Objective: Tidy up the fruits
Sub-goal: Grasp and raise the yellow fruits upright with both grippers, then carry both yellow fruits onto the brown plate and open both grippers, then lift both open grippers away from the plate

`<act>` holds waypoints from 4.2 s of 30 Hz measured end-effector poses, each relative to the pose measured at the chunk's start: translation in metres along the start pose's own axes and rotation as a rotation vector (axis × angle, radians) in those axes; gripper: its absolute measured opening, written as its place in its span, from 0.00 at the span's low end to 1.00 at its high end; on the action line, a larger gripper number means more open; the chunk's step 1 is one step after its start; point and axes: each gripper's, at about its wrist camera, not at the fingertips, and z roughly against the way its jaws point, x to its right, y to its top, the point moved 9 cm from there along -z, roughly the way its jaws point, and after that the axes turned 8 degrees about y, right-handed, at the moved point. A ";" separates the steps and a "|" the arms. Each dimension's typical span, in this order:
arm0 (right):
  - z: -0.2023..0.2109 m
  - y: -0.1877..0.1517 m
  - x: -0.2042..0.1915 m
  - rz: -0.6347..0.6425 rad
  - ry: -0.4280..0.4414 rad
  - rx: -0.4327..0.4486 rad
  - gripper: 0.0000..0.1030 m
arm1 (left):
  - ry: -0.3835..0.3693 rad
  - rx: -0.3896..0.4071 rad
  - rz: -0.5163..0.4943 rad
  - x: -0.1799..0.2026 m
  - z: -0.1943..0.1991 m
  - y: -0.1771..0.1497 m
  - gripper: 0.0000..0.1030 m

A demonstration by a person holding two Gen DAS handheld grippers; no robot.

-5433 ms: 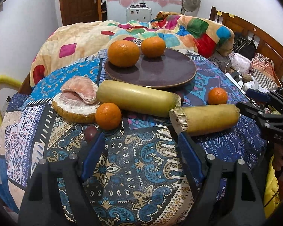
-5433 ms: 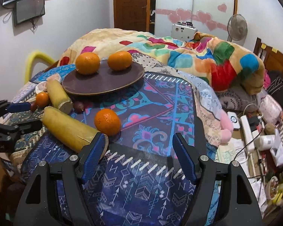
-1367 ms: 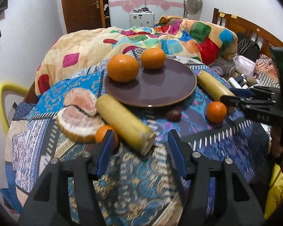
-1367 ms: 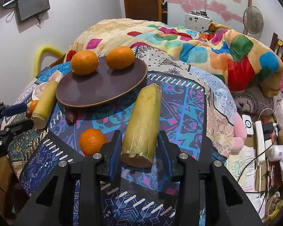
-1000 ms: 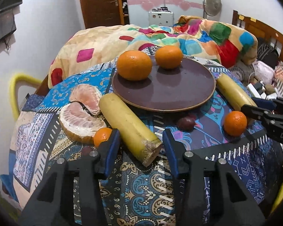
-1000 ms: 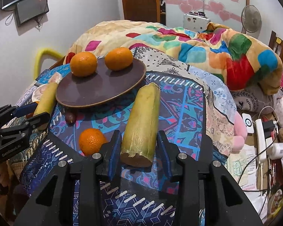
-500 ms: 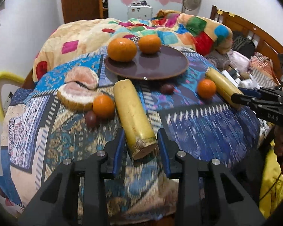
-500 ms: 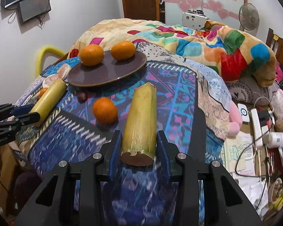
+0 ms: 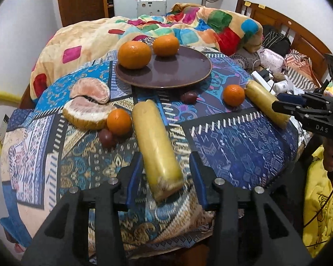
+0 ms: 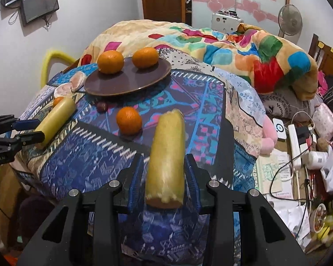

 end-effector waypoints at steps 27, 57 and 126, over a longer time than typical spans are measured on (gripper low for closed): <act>-0.017 0.021 0.005 -0.004 0.004 0.013 0.35 | -0.003 0.017 -0.002 -0.003 -0.017 0.034 0.34; -0.011 0.114 -0.030 0.063 0.037 0.185 0.34 | -0.059 0.200 0.050 -0.008 0.001 0.122 0.33; -0.012 0.059 -0.047 0.042 -0.031 0.186 1.00 | 0.087 0.164 0.089 -0.064 0.008 0.039 0.70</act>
